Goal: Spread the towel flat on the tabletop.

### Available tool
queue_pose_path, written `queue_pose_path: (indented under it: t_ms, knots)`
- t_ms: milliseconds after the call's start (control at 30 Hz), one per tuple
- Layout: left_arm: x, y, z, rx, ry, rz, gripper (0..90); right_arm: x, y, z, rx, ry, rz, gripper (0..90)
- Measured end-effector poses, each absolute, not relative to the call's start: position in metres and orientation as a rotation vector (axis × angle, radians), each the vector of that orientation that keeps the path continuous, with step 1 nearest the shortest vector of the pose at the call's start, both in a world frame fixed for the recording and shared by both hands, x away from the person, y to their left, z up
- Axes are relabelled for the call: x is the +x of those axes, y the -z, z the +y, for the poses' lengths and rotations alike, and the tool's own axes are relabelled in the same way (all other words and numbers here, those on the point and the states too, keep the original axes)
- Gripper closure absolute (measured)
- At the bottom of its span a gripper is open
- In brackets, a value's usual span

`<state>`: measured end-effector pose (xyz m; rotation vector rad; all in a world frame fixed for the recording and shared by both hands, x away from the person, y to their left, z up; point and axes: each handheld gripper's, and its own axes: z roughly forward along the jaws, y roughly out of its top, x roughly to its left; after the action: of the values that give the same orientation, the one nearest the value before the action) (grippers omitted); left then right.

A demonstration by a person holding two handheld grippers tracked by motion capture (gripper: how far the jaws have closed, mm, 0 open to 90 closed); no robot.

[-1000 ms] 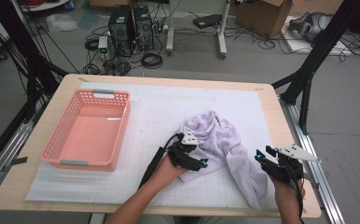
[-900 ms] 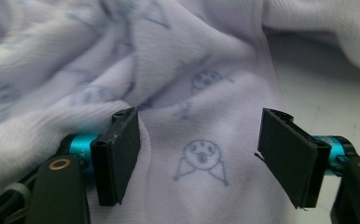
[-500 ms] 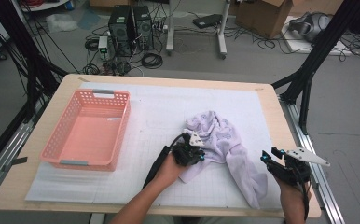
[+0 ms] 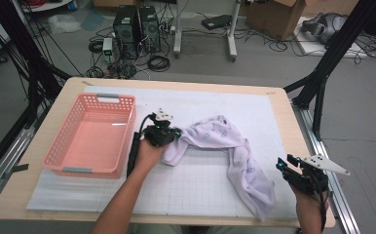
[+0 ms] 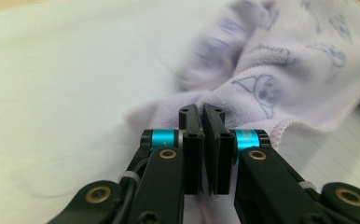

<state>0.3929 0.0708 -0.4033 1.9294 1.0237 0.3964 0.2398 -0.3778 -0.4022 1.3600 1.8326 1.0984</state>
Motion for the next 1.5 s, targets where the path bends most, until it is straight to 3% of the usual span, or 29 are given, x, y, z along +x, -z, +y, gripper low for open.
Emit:
queue_pose_path:
  t_ms: [233,333,433,633,933,1233,1300,1400,1500]
  knots:
    - [0.41,0.403,0.093,1.839,-0.416,1.146,83.0,0.242,0.41,-0.376,1.369,-1.088,1.852,57.8]
    - [0.404,0.397,0.088,1.832,-0.41,1.116,60.3,0.244,0.411,-0.374,1.372,-1.092,1.852,57.8]
    - [0.397,0.389,0.079,1.803,-0.421,1.053,49.5,0.247,0.412,-0.372,1.376,-1.076,1.853,58.0]
    - [0.393,0.391,0.037,1.867,-0.393,0.913,43.8,0.247,0.416,-0.37,1.373,-1.079,1.858,58.0]
    - [0.401,0.413,-0.035,2.031,-0.339,0.831,36.5,0.243,0.419,-0.375,1.388,-1.106,1.846,58.0]
    - [0.403,0.431,-0.075,2.131,-0.447,0.808,37.1,0.236,0.42,-0.389,1.415,-1.134,1.799,57.6]
    - [0.401,0.432,-0.078,2.159,-0.522,0.797,47.1,0.235,0.42,-0.389,1.415,-1.14,1.796,57.6]
    - [0.402,0.426,-0.069,2.137,-0.498,0.806,73.5,0.234,0.419,-0.39,1.404,-1.129,1.801,57.4]
    - [0.401,0.414,-0.051,2.084,-0.417,0.816,76.6,0.233,0.419,-0.393,1.41,-1.132,1.79,57.1]
